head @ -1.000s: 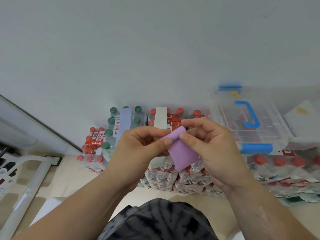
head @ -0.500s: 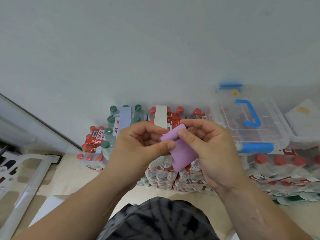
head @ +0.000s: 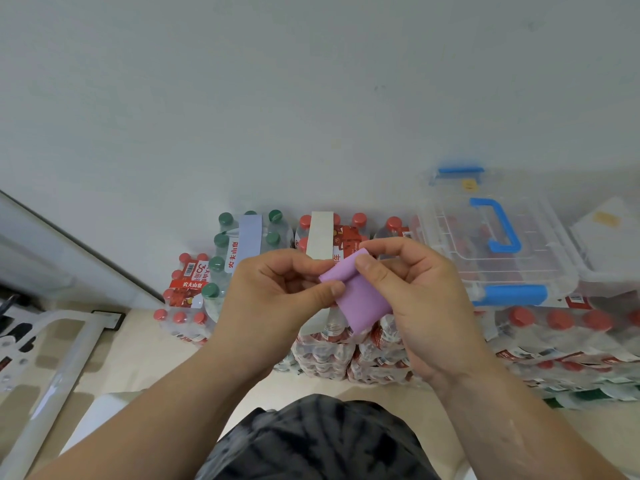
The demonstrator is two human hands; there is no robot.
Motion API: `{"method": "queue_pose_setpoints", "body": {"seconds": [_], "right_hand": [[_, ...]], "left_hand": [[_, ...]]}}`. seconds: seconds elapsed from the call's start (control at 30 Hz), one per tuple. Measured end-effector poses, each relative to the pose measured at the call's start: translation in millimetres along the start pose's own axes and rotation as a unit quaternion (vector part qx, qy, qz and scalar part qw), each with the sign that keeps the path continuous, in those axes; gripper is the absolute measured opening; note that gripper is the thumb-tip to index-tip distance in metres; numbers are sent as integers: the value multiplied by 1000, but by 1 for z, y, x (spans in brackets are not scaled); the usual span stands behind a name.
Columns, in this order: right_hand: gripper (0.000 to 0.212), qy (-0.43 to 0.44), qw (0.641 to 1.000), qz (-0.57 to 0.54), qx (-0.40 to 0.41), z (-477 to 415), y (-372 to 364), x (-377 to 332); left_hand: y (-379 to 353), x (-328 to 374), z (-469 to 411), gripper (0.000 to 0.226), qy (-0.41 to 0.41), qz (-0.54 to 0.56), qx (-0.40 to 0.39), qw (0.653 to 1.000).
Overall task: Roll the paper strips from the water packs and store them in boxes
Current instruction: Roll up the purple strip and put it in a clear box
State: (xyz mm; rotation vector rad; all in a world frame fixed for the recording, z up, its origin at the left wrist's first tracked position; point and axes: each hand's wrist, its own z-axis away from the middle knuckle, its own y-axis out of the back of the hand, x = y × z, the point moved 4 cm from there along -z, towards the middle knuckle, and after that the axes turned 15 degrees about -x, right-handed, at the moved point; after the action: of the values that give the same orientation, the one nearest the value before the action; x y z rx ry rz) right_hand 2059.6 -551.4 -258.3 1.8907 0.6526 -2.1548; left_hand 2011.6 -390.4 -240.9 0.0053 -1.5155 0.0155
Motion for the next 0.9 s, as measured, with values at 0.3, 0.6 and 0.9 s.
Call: {"method": "queue_pose_setpoints", "body": {"seconds": [0.3, 0.6, 0.9], "right_hand": [[14, 21, 999, -29, -30, -1, -1, -2], [11, 10, 999, 39, -25, -3, 2, -2], [16, 14, 999, 9, -38, -1, 2, 1]], "left_hand": [[0, -1, -3, 30, 13, 33, 1, 999], [1, -1, -4, 25, 21, 15, 2, 1000], [3, -2, -3, 23, 39, 45, 10, 998]]}}
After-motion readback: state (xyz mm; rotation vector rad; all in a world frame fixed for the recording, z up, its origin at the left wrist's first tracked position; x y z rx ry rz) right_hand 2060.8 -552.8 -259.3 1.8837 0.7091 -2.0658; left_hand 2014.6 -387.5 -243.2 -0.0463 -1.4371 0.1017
